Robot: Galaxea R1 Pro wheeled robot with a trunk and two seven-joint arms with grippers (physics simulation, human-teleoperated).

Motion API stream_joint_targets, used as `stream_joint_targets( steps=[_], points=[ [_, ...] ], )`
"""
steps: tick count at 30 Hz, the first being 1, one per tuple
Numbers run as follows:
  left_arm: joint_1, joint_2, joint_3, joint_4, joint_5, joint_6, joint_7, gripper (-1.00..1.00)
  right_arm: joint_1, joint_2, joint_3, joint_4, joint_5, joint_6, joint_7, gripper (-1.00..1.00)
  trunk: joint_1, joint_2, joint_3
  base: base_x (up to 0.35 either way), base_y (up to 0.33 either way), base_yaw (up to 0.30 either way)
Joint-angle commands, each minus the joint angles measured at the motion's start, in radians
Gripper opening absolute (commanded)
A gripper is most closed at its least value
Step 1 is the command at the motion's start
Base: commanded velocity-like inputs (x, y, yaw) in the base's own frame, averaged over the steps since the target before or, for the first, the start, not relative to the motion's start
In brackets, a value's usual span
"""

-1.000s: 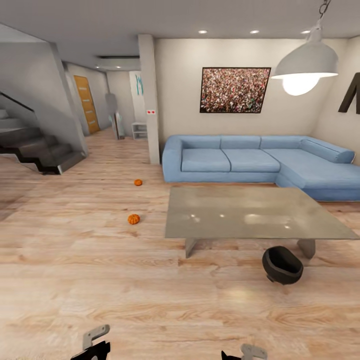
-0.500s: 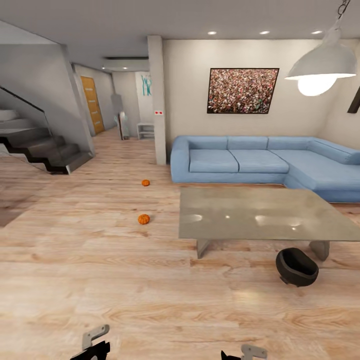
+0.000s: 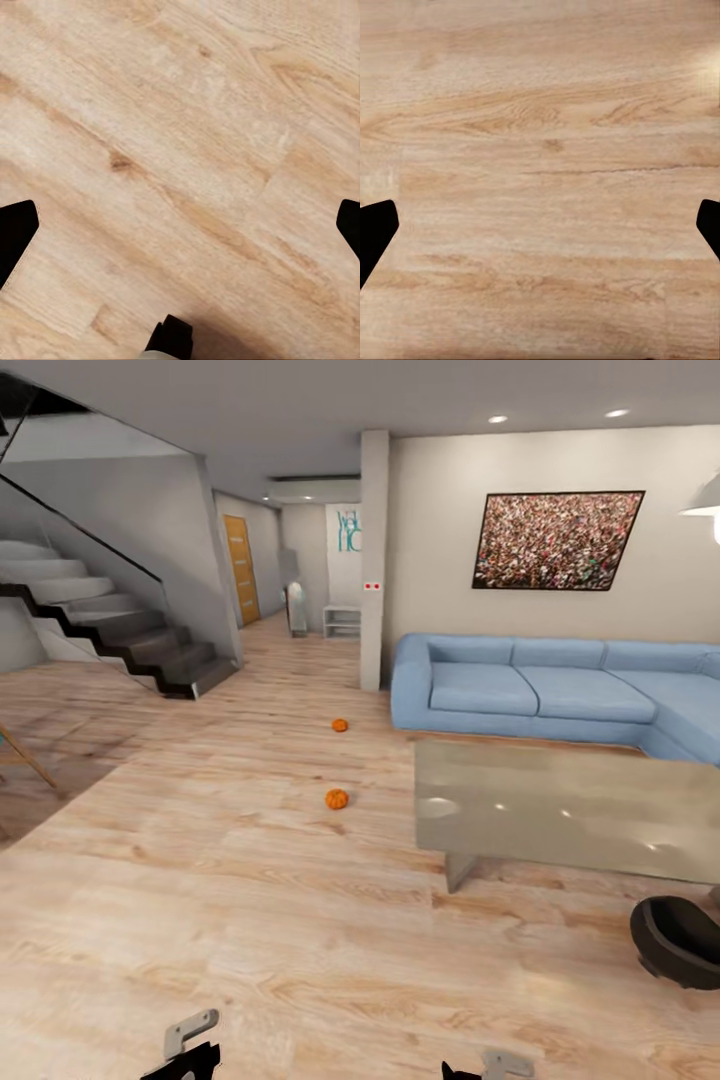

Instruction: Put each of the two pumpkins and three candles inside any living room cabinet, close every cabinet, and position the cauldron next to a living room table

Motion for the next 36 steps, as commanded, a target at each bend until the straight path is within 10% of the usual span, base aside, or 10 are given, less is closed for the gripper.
stream_joint_targets(
  steps=[1, 36],
  points=[
    [0.000, 0.001, -0.008, -0.002, 0.008, 0.001, 0.006, 1.00, -0.001, -0.001, 0.008, 0.000, -0.010, -0.004, -0.001, 1.00, 0.001, -0.001, -0.001, 0.272, 0.165, 0.178],
    [0.000, 0.002, -0.008, -0.002, 0.011, 0.001, 0.006, 1.00, -0.001, 0.000, 0.008, -0.001, 0.023, -0.004, 0.005, 1.00, 0.001, -0.001, -0.001, 0.271, 0.180, 0.125]
  ],
)
